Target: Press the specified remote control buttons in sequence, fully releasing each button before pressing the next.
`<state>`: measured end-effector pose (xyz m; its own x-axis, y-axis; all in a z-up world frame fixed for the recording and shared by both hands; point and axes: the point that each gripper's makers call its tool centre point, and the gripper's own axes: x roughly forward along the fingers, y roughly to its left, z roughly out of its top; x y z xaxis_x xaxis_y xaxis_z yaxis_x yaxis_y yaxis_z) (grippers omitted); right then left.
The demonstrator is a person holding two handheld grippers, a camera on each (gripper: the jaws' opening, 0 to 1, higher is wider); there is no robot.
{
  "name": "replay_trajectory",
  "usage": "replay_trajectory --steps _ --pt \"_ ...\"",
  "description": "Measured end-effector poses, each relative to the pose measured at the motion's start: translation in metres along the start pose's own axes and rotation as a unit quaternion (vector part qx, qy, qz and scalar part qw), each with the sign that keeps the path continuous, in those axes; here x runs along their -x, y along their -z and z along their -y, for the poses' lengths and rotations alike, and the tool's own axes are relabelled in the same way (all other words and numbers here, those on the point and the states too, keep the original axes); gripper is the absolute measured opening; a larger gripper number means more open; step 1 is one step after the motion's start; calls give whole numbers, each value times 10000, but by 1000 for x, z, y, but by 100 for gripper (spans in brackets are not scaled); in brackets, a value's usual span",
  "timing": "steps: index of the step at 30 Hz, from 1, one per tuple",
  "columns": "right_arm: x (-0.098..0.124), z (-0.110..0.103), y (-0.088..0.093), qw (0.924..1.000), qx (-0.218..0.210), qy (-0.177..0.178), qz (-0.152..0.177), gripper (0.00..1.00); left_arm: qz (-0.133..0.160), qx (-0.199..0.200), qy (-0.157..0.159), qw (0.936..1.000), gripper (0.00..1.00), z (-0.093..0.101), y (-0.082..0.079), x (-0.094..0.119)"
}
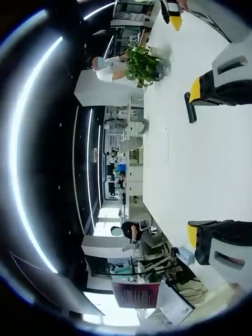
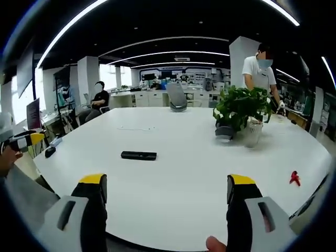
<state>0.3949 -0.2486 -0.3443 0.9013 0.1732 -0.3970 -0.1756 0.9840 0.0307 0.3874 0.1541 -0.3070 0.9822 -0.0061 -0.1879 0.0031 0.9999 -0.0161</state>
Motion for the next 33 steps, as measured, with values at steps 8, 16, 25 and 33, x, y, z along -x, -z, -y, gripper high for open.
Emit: replay_trajectory --steps 8,16,25,33 --pt "-1 -1 4 9999 62 -3 -133 96 24 38 -87 10000 92 -2 -1 2" --pt "-1 -4 5 9998 84 -54 -196 95 24 63 -169 9998 91 -3 -2 5" --pt "-2 -7 10 9991 212 -132 -342 91 -19 32 -140 9999 90 -1 -2 5" --pt "-7 -13 23 9962 475 -190 -707 86 68 14 -228 9997 90 -4 -5 7"
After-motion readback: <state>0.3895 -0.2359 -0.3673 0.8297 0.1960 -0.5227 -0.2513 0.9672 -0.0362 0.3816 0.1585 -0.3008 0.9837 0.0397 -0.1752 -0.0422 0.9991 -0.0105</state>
